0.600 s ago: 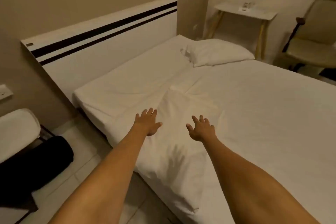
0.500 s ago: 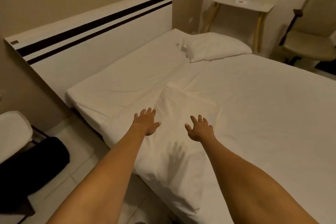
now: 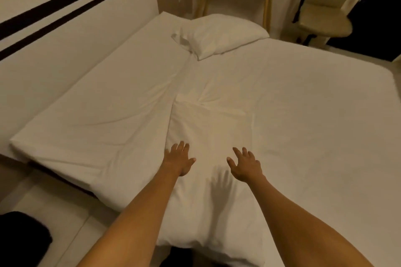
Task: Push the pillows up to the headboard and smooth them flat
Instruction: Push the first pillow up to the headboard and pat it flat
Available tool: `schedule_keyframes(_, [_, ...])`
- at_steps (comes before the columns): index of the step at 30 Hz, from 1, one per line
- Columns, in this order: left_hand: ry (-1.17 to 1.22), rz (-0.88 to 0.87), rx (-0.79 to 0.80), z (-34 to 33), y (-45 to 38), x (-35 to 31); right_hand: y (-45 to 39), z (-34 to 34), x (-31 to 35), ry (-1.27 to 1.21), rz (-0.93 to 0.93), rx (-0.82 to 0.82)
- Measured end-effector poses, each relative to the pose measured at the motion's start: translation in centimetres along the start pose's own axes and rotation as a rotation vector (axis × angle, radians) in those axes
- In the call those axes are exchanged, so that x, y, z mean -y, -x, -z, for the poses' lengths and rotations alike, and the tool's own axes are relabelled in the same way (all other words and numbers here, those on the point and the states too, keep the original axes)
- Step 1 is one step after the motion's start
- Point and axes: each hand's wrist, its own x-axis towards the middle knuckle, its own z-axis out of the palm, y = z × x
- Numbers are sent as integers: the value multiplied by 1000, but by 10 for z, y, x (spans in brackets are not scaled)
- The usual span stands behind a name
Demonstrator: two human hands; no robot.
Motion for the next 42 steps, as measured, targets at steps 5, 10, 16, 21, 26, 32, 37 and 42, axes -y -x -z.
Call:
schedule_keyframes(5, [-27, -13, 113, -56, -42, 21, -25, -51, -3, -2, -75, 103])
schedule_keyframes(10, [-31, -62, 99, -84, -92, 29, -68, -81, -20, -7, -128, 145])
schedule_keyframes(16, [109, -52, -137, -103, -162, 27, -130, -107, -45, -70, -131, -14])
schedule_keyframes(21, [228, -21, -235, -145, -194, 44, -157, -144, -70, -258, -128, -108])
schedule_keyframes(26, [372, 62, -258, -168, -207, 66, -162, -171, -93, -446, -165, -181])
schedule_keyframes(32, [589, 57, -282, -169, -209, 69, -165, -174, -93, -594, -152, -202])
schedule_keyframes(37, [708, 1, -307, -159, -195, 54, -155, -162, -69, -676, -36, -279])
schedule_keyframes(42, [466, -144, -213, -164, -181, 59, -139, -156, -62, -510, 154, -248])
